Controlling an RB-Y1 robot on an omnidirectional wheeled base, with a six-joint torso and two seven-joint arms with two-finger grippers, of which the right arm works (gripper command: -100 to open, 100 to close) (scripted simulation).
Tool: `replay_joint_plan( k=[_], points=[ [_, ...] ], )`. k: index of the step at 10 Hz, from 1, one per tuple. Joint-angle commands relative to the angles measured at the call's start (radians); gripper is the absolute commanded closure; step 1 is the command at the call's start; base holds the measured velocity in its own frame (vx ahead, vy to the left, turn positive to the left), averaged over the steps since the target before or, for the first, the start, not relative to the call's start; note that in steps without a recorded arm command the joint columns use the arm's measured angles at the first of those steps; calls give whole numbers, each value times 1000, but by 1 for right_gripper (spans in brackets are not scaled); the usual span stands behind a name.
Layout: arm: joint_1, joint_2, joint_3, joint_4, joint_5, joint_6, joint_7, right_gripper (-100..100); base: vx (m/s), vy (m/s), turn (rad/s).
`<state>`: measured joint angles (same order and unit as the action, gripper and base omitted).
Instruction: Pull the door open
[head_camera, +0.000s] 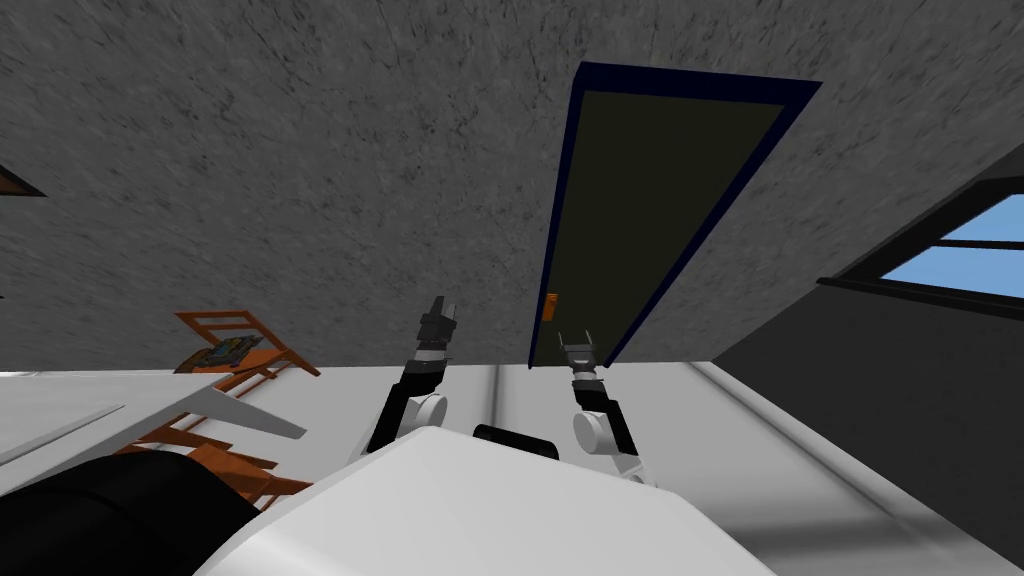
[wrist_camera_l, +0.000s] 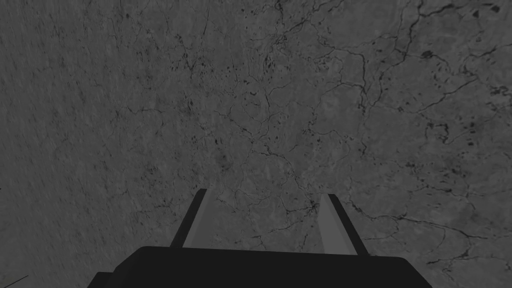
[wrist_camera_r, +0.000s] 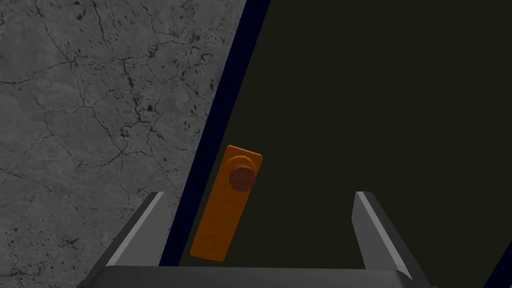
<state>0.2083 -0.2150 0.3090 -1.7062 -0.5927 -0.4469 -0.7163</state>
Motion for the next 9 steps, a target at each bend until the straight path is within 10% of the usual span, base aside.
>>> replay_joint_plan(
  k=[1,9],
  points=[
    [-20,-13,13,33,-25,4,-33,-100,92,-21,10],
    [-117,-73,86,193,-170,38,-198,-100,127,-37,13]
  ],
)
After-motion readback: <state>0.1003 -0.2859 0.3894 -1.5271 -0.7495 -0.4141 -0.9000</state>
